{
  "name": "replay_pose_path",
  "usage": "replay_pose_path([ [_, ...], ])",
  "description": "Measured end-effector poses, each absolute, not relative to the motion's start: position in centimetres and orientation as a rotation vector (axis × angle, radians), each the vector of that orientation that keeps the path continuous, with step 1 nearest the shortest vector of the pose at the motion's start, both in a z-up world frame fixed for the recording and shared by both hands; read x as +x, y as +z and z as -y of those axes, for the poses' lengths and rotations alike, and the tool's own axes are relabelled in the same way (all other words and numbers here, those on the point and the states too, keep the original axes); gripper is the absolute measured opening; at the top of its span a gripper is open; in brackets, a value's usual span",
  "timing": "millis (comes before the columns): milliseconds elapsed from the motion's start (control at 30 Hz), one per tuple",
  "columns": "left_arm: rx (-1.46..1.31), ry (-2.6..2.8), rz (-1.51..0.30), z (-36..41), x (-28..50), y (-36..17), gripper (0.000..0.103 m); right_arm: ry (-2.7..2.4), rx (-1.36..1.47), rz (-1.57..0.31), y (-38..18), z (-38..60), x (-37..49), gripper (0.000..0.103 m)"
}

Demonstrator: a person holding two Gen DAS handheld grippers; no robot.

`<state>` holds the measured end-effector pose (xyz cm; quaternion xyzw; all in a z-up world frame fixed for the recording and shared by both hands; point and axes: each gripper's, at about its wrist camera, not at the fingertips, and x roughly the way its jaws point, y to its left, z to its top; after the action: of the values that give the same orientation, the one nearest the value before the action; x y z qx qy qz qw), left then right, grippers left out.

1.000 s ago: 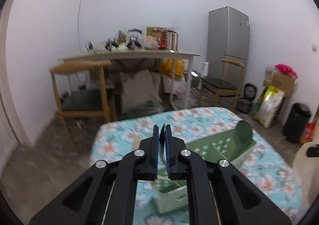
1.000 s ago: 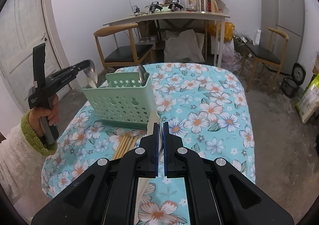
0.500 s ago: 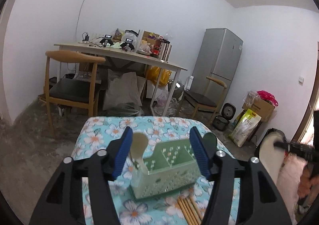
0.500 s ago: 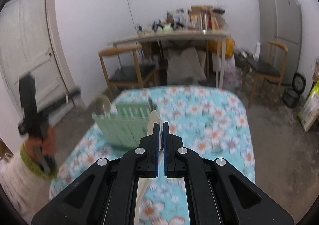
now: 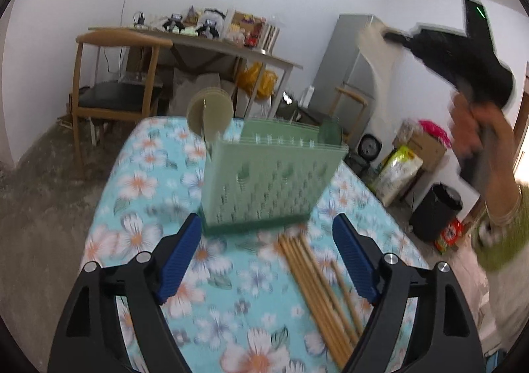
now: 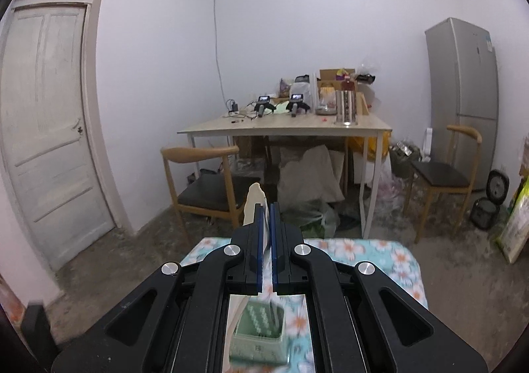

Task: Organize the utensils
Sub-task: 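Lower the white rice paddle into the green basket and open the right tool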

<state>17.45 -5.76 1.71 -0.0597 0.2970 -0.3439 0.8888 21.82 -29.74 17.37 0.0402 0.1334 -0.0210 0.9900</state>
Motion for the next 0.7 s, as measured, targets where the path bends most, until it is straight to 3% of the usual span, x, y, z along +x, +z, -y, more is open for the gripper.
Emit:
replay_pose_path([
  [300, -0.093, -0.733, -0.656, 5.4, 16.2, -0.6, 0.080, -0.131, -0.068, -0.245, 14.1, 28.3, 27.0, 0.002],
  [700, -0.122, -0.721, -0.657, 4.5, 16.8, -1.0, 0.081, -0.128, -0.177, -0.307, 9.0, 27.6, 26.8, 0.002],
])
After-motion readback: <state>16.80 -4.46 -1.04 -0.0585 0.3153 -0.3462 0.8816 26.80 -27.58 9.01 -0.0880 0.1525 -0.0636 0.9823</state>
